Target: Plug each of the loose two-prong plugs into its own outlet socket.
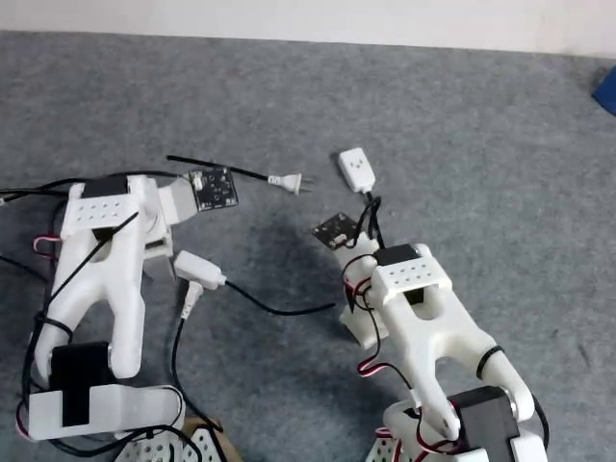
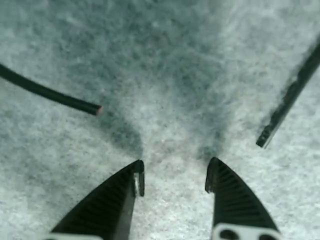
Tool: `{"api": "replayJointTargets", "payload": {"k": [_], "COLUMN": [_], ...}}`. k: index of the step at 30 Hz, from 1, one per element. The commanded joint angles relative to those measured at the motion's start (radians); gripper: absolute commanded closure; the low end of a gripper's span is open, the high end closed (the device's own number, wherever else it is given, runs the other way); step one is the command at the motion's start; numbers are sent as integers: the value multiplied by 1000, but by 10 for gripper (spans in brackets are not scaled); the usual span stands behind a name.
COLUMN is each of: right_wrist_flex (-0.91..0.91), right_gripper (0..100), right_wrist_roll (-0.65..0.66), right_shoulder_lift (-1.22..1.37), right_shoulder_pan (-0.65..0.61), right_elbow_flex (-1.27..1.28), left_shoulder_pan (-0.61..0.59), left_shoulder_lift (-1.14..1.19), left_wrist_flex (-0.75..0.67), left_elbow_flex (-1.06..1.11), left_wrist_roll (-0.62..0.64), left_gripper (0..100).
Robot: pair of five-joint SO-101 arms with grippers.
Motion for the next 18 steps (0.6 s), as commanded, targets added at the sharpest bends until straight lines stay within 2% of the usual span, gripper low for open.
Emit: {"api": "replayJointTargets", "payload": {"k": [1, 4, 10, 18], "right_wrist_flex": [-18, -18, -18, -19], "right_gripper": [800, 800, 800, 800], "right_wrist_roll": [23, 23, 23, 23], "right_shoulder_lift": [-35, -35, -35, -35], "right_shoulder_pan": [4, 4, 4, 4], "right_elbow_flex": [1, 1, 1, 1], "left_shoulder_pan": [50, 111, 237, 236], "left_shoulder_lift": [-2, -2, 59, 255], "left_wrist_flex": [-12, -5, -8, -5], "left_elbow_flex": [-62, -58, -24, -85], "left_wrist_roll": [-433, -479, -482, -480], "left_gripper": [618, 646, 694, 697]}}
